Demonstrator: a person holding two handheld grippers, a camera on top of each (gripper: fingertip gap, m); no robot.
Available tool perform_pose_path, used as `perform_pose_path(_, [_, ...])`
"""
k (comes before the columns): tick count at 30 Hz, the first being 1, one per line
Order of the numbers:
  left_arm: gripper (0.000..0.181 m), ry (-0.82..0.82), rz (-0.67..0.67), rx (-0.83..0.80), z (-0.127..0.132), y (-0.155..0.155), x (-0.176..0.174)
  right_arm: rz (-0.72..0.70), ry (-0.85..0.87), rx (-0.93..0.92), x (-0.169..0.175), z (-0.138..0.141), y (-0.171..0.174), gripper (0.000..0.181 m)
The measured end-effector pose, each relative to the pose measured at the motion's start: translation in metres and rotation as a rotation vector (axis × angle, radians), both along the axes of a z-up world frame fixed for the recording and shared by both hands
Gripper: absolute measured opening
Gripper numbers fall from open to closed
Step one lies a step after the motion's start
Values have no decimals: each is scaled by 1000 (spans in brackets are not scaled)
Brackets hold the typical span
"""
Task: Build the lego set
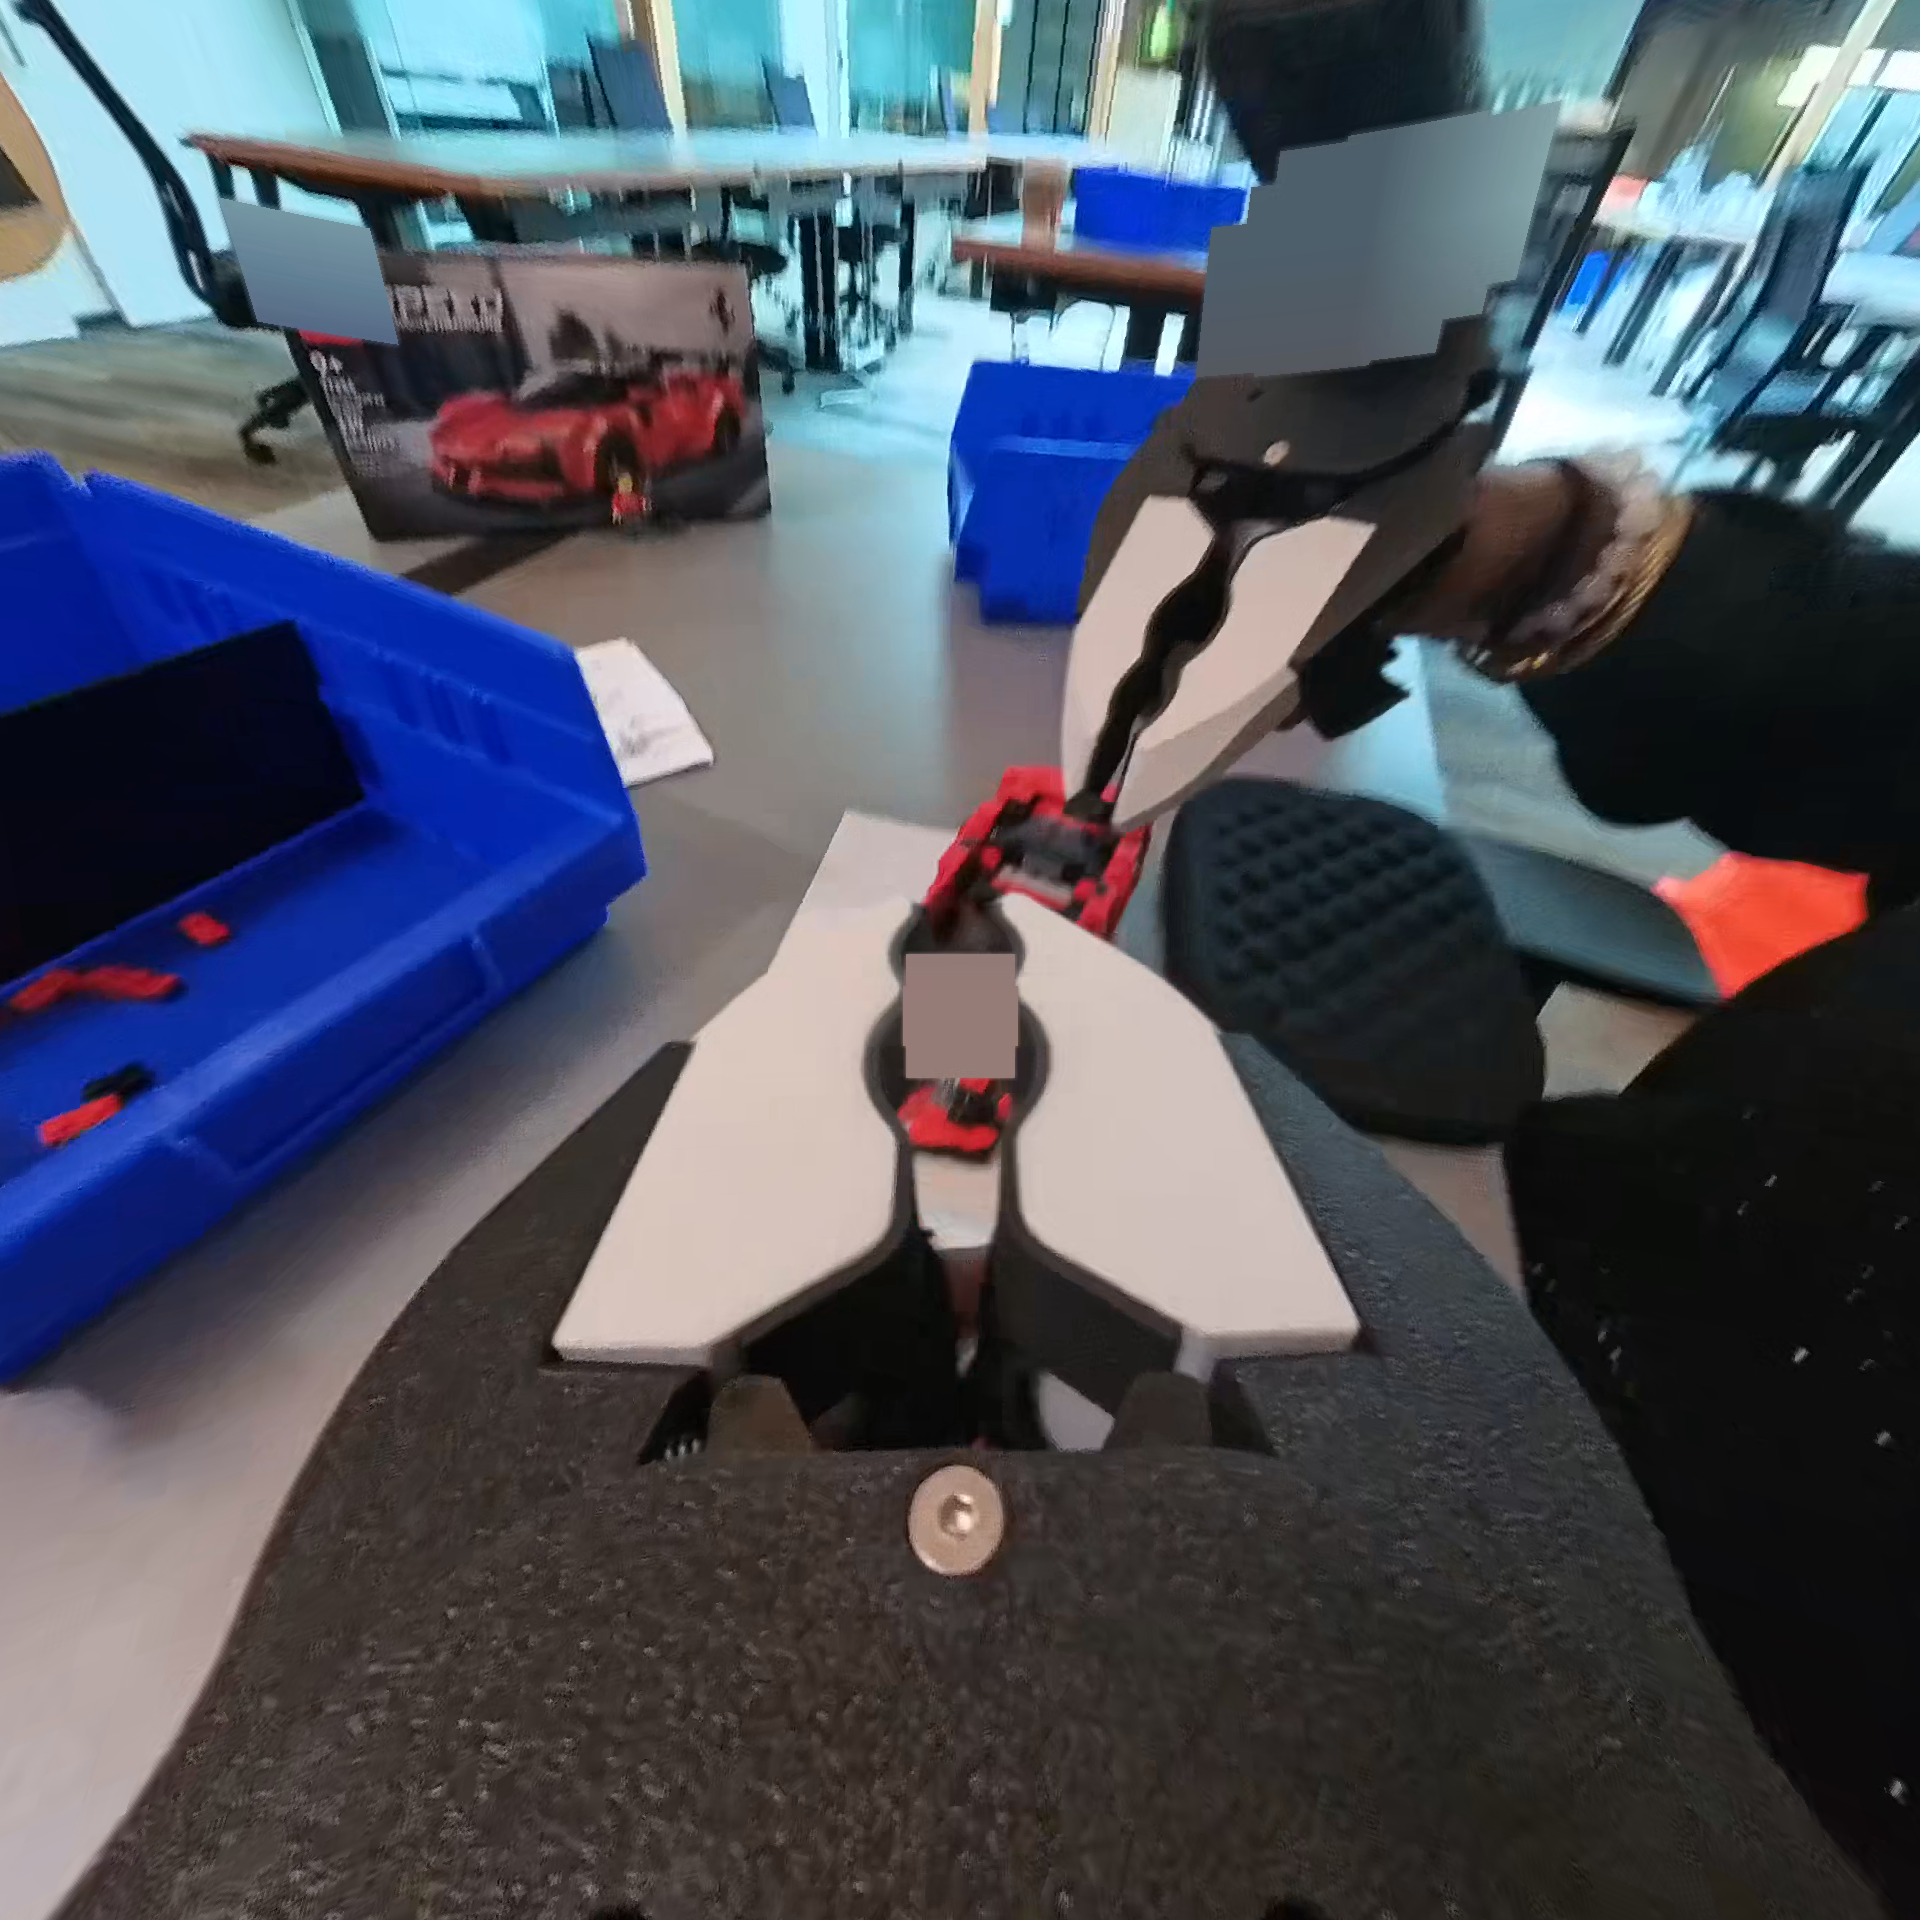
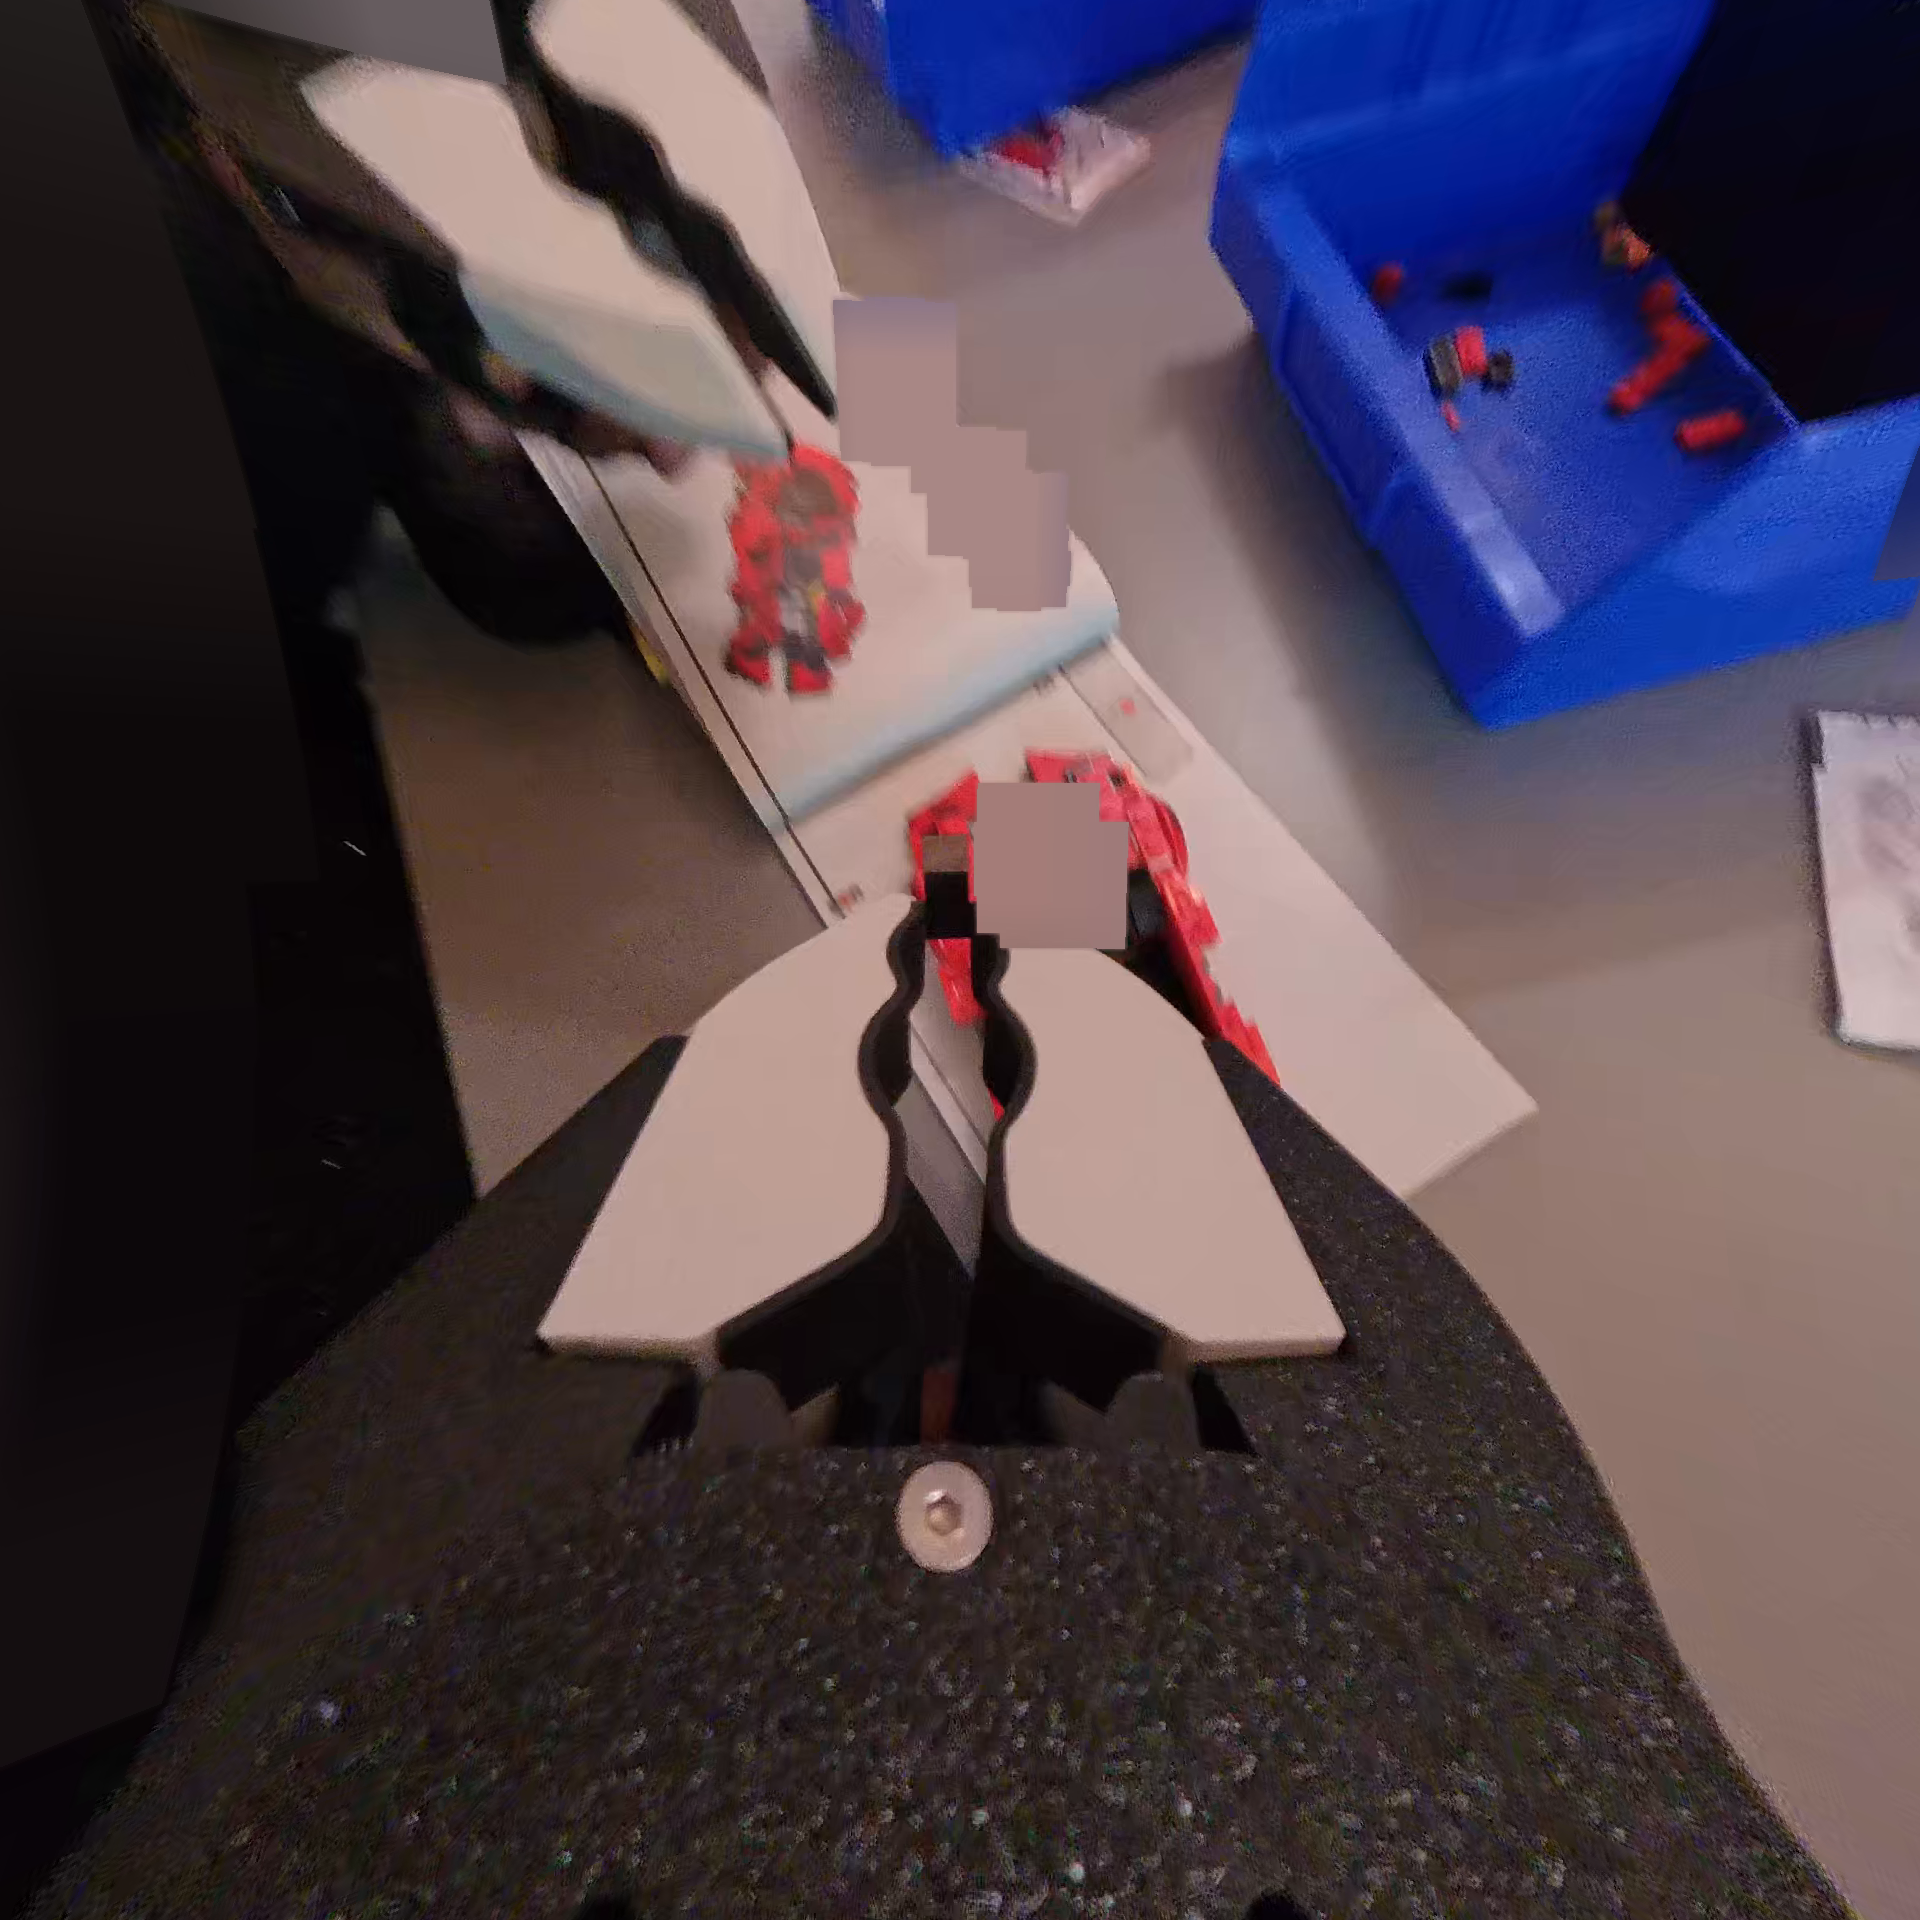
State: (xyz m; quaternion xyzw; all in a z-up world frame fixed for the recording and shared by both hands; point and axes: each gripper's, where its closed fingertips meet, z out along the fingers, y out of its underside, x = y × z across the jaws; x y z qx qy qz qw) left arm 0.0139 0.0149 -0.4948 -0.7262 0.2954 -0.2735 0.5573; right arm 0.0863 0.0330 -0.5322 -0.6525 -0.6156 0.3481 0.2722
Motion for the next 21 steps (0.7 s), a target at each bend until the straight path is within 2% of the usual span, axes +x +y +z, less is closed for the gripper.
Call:
perform_pose_path(3, [1,102,-38,-30,-19,-2,3,-12,-94,101,13,-25,9,8])
perform_pose_path(9, [0,280,-187,-108,-50,-4,24,75,-233,87,7,-39,17,9])
perform_pose_path(12, [1,355,-199,-113,-58,1,24,140,-330,106,7,-47,17,8])
perform_pose_path(15, [1,364,-210,-110,-62,3,24,206,-365,98,6,-46,14,8])
perform_pose_path(21, [3,338,-214,-128,-68,5,25,227,-370,74,3,-46,14,8])
